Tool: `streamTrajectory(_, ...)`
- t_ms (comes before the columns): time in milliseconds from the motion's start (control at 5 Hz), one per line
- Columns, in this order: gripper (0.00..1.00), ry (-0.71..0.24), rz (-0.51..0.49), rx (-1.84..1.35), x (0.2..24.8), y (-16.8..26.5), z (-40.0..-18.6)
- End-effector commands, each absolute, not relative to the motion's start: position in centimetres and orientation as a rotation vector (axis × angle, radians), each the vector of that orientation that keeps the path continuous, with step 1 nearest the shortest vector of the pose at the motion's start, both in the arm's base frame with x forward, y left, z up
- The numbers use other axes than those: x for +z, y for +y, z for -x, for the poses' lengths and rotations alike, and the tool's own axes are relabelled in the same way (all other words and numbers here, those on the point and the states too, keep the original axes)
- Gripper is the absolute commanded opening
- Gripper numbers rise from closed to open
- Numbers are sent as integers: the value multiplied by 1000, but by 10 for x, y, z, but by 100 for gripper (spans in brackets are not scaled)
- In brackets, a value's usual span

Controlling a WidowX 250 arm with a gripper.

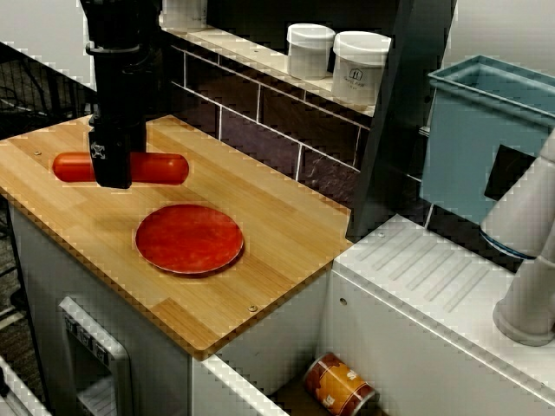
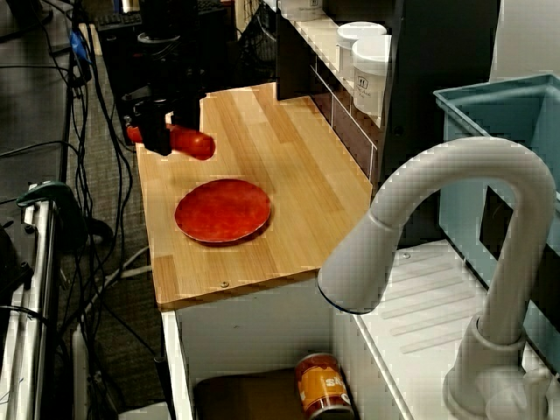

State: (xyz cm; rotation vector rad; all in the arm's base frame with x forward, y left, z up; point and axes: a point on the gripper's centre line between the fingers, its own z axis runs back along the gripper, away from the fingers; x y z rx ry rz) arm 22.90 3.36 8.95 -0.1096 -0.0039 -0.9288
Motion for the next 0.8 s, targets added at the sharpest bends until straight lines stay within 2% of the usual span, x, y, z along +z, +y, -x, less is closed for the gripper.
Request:
streamTrajectory(0,0,-71,31,-960,78,18,-227)
streamTrajectory(200,0,-75,17,-937,68,9,-241)
streamTrajectory(600,0,-50,-15,-896,56,3,-255)
